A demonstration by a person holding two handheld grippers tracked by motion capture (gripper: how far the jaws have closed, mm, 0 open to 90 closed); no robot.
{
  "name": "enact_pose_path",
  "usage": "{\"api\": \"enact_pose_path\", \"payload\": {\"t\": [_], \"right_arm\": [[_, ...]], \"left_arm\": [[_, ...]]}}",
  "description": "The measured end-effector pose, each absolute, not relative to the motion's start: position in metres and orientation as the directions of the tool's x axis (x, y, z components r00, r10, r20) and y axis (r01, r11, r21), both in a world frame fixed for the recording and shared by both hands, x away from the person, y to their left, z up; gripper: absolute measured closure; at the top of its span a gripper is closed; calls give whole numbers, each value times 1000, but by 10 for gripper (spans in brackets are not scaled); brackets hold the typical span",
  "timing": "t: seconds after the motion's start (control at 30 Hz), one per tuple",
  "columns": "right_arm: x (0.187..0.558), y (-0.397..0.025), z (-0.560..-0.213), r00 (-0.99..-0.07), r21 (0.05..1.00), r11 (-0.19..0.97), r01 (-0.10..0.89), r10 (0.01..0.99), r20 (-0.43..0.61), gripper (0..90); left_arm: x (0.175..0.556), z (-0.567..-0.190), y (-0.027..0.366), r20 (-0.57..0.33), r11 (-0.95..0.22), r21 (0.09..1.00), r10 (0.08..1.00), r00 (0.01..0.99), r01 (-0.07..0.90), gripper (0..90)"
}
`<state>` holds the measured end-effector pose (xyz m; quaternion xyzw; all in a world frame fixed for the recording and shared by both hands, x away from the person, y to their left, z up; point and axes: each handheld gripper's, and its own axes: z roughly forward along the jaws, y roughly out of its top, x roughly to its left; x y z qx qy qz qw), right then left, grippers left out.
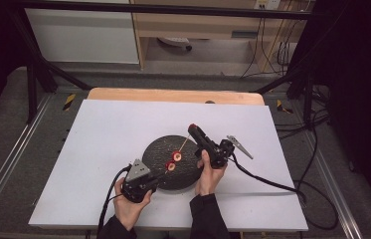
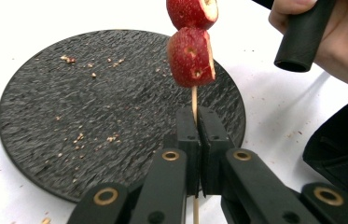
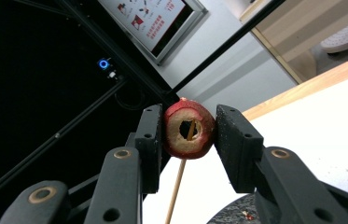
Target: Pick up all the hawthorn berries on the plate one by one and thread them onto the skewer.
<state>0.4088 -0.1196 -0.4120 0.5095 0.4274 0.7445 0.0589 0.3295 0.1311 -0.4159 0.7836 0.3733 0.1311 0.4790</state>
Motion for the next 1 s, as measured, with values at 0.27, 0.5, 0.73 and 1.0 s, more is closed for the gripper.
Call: {"api": "enact_pose_path", "payload": {"t": [0.27,0.5,0.73,1.0], "right_arm": [[409,-122,-408,-475,694,-639,331,522,708,633],[410,-122,-408,-473,688,-653,317,520,711,634],[407,-118,-414,-473,692,-639,336,521,711,635],[402,-115,-420,-481,708,-615,348,531,698,635]], "left_arm": [[329,-417,121,-158,-252,852,711,685,459,881],[329,-420,117,-184,-224,851,721,668,475,882],[336,-419,111,-212,-198,849,722,659,491,882],[346,-413,108,-211,-199,850,720,661,488,882]]}}
